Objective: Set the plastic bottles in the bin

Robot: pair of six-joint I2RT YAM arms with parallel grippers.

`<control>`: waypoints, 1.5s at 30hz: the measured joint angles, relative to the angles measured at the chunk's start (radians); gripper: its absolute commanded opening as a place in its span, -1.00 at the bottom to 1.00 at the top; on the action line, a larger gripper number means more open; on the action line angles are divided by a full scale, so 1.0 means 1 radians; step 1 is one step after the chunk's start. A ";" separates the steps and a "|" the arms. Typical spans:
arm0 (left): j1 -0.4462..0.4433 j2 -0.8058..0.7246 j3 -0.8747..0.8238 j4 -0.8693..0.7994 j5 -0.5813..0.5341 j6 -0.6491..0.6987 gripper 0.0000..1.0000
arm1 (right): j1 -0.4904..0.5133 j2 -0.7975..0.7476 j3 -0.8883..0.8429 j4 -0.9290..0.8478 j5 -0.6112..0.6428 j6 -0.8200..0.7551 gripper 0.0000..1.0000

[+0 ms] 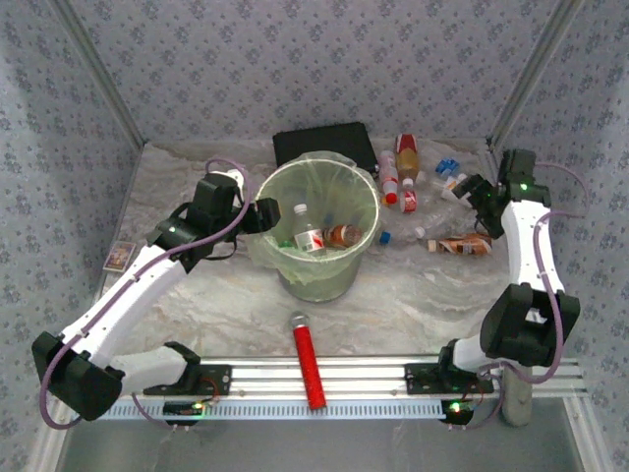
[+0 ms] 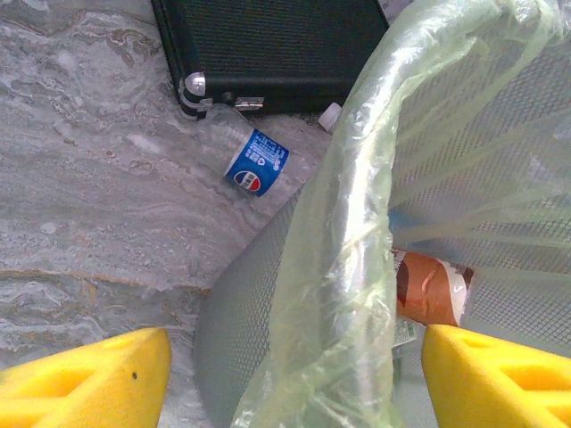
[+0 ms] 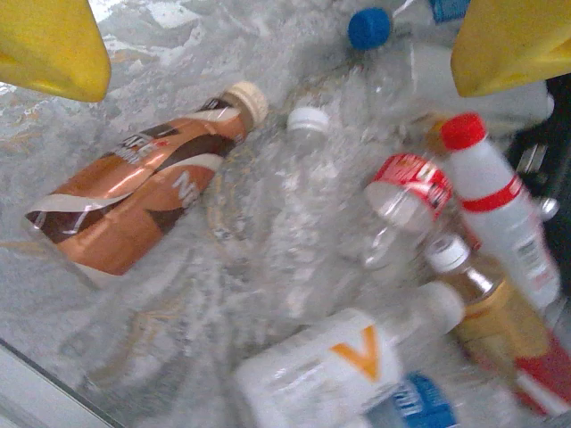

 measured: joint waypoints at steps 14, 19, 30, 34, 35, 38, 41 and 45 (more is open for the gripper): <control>0.011 0.005 0.003 0.000 0.000 0.000 0.49 | -0.106 0.213 -0.146 0.310 -0.150 0.187 0.96; 0.014 0.007 0.005 0.000 0.000 0.000 0.49 | -0.109 0.270 -0.171 0.367 -0.153 0.225 0.95; 0.021 0.014 0.010 0.000 0.000 0.000 0.49 | -0.109 0.336 -0.198 0.385 -0.152 0.251 0.78; 0.021 0.014 0.010 0.000 0.000 0.000 0.49 | -0.109 0.336 -0.204 0.385 -0.146 0.251 0.64; 0.021 0.014 0.010 0.000 0.000 0.000 0.49 | -0.110 0.336 -0.206 0.385 -0.143 0.251 0.61; 0.021 0.014 0.010 0.000 0.000 0.000 0.49 | -0.113 0.335 -0.210 0.383 -0.140 0.248 0.50; 0.022 0.014 0.010 0.000 0.000 0.000 0.49 | -0.114 0.333 -0.212 0.380 -0.134 0.244 0.47; 0.024 0.014 0.010 0.000 0.000 0.000 0.49 | -0.114 0.328 -0.212 0.383 -0.132 0.235 0.40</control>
